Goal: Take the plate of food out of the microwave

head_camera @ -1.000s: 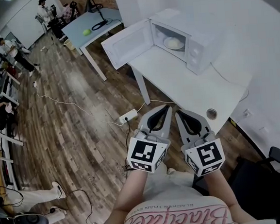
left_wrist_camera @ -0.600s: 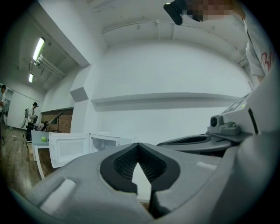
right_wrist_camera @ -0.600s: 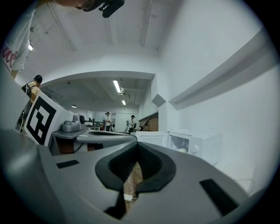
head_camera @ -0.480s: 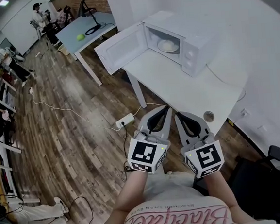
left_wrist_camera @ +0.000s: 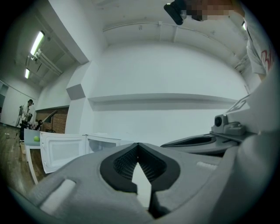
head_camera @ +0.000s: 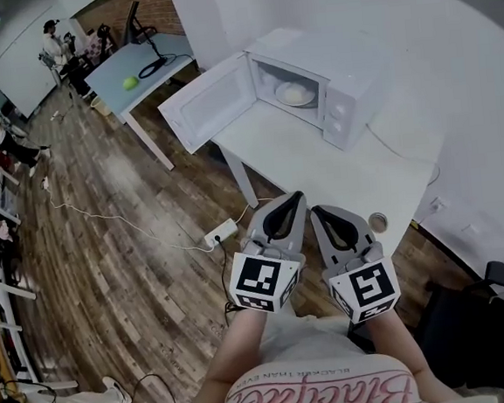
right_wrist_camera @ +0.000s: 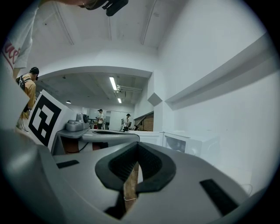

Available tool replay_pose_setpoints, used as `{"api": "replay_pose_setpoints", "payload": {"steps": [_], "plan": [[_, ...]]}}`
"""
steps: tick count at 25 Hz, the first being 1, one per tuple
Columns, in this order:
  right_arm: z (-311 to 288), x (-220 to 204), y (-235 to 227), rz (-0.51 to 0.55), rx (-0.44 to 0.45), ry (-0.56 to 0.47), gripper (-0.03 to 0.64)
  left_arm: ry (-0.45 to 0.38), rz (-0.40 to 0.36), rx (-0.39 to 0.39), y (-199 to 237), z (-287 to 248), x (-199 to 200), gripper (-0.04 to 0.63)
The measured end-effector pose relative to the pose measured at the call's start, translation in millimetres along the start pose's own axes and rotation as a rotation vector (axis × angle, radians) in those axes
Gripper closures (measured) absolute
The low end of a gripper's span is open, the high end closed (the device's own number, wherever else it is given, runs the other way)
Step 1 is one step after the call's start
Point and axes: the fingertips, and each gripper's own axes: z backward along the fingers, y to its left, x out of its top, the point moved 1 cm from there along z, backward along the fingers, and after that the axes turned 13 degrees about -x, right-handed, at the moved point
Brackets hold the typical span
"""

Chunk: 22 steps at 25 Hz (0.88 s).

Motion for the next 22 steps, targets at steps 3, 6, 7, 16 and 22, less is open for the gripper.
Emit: {"api": "replay_pose_setpoints", "payload": {"steps": [3, 6, 7, 16, 22], "plan": [[-17.8, 3.3, -2.0, 0.013, -0.021, -0.001, 0.607, -0.011, 0.004, -0.023, 15.9, -7.4, 3.4, 0.591], [-35.7, 2.9, -3.0, 0.031, -0.042, 0.008, 0.606, -0.008, 0.005, -0.047, 29.0, -13.9, 2.1, 0.591], [-41.7, 2.7, -2.6, 0.036, -0.046, 0.011, 0.606, -0.005, 0.005, -0.053, 33.3, -15.6, 1.1, 0.591], [-100.4, 2.1, -5.1, 0.043, -0.068, 0.028, 0.607, -0.003, 0.024, -0.090, 87.2, -39.4, -3.5, 0.591], [-134.8, 0.5, -10.0, 0.025, -0.098, 0.036, 0.606, 0.008, 0.029, -0.126, 117.5, -52.9, -7.2, 0.591]]}}
